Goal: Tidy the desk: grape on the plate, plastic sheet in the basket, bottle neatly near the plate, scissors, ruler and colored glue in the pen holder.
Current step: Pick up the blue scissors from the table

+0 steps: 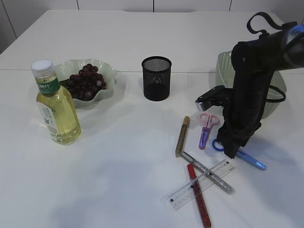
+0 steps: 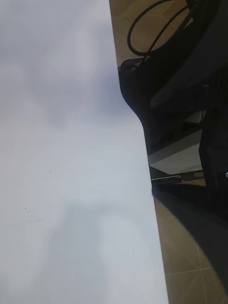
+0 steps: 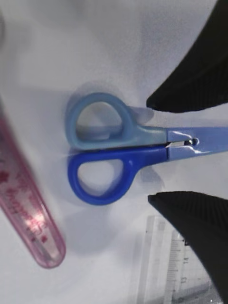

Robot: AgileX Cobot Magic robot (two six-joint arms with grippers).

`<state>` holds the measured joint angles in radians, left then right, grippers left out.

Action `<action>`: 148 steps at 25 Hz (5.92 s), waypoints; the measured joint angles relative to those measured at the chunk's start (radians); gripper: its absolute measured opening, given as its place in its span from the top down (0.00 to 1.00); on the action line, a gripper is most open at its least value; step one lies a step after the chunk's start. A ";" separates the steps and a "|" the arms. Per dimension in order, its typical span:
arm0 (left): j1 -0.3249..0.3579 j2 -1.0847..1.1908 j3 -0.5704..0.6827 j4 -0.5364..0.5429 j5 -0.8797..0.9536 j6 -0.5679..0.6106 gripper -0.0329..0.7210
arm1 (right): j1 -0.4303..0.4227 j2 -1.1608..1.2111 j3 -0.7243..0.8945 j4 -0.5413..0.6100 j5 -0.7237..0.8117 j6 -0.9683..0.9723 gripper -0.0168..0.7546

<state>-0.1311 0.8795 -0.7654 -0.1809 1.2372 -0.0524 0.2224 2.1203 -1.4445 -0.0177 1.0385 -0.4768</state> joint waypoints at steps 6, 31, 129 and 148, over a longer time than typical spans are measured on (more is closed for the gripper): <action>0.000 0.000 0.000 0.000 0.000 0.000 0.48 | 0.000 0.003 0.000 0.000 0.000 0.002 0.43; 0.000 0.000 0.000 0.002 0.000 0.000 0.48 | 0.000 0.003 0.000 0.009 0.026 0.020 0.43; 0.000 0.000 0.000 0.002 -0.008 0.002 0.48 | 0.000 0.040 -0.055 0.000 0.113 0.142 0.70; 0.000 0.000 0.000 0.002 -0.010 0.002 0.50 | 0.000 0.040 -0.055 0.025 0.086 0.165 0.70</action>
<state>-0.1311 0.8795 -0.7654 -0.1786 1.2274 -0.0507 0.2224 2.1599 -1.4998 0.0071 1.1249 -0.3114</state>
